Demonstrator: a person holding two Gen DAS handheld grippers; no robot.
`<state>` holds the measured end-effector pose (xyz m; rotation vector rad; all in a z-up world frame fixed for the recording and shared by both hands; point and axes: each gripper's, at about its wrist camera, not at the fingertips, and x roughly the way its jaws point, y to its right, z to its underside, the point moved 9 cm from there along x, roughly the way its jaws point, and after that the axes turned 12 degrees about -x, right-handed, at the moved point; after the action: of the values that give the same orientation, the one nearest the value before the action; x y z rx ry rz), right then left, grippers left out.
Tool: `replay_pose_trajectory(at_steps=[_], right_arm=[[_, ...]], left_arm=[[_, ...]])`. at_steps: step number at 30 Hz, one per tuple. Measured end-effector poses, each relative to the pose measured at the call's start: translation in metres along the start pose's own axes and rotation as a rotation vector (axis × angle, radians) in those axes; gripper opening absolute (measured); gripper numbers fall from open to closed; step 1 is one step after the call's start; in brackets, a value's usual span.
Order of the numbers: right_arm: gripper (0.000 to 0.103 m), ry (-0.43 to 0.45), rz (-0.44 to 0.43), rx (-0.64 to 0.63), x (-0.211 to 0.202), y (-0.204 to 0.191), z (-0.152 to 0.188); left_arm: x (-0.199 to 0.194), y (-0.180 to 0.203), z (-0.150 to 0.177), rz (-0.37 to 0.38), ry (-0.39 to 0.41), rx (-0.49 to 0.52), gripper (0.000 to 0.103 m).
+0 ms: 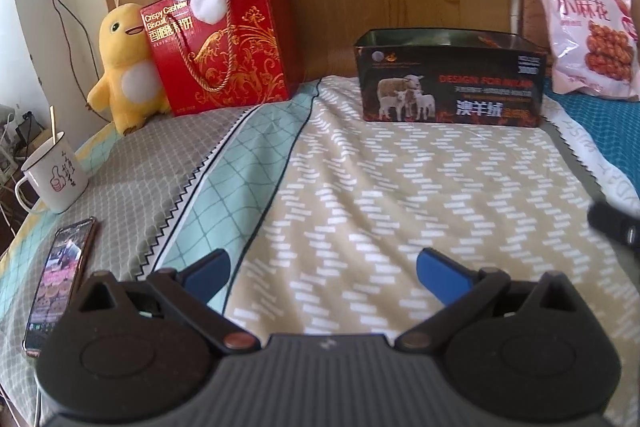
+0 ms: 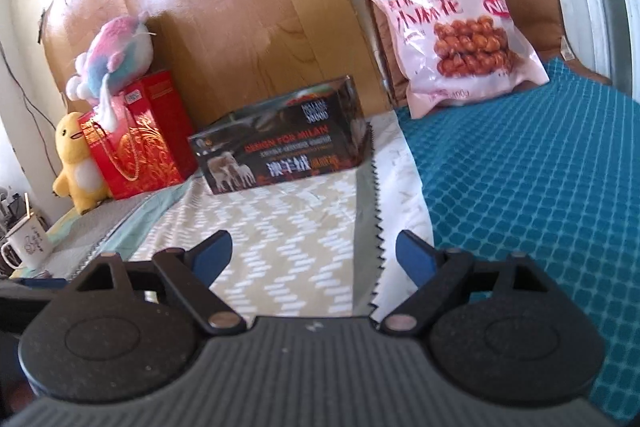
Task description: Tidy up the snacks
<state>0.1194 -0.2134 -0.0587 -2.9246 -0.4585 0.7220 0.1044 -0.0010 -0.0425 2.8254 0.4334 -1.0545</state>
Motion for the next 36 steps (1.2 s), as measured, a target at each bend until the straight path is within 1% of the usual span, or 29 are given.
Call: replay_pose_trajectory(at_steps=[1, 2, 3, 4, 7, 11, 14, 20, 36], right_arm=[[0.09, 0.005, -0.007, 0.01, -0.003, 0.001, -0.001], [0.093, 0.042, -0.016, 0.01, -0.009, 0.003, -0.004], [0.095, 0.06, -0.003, 0.014, -0.012, 0.005, -0.005], [0.095, 0.061, 0.005, 0.015, -0.014, 0.005, -0.004], [0.095, 0.048, 0.002, -0.001, -0.012, 0.003, -0.003], [0.095, 0.036, -0.005, -0.021, -0.009, -0.002, -0.004], [0.095, 0.032, -0.008, -0.016, -0.008, -0.001, -0.004], [0.095, 0.017, -0.014, 0.018, -0.006, 0.004, -0.002], [0.095, 0.012, -0.019, 0.021, -0.006, 0.004, -0.001]], left_arm=[[0.002, 0.0, -0.001, -0.006, 0.008, 0.001, 0.103], [0.005, 0.001, -0.003, -0.014, 0.019, 0.004, 0.103], [0.008, 0.002, -0.004, -0.017, 0.025, 0.005, 0.103], [0.011, 0.004, -0.005, -0.016, 0.032, 0.004, 0.103], [0.02, 0.012, -0.005, 0.005, 0.039, -0.005, 0.103], [0.031, 0.02, 0.0, 0.036, 0.026, -0.01, 0.103], [0.031, 0.021, 0.003, 0.043, 0.046, -0.008, 0.103], [0.03, 0.018, 0.004, 0.06, 0.045, -0.025, 0.103], [0.029, 0.016, 0.003, 0.057, 0.046, -0.038, 0.103]])
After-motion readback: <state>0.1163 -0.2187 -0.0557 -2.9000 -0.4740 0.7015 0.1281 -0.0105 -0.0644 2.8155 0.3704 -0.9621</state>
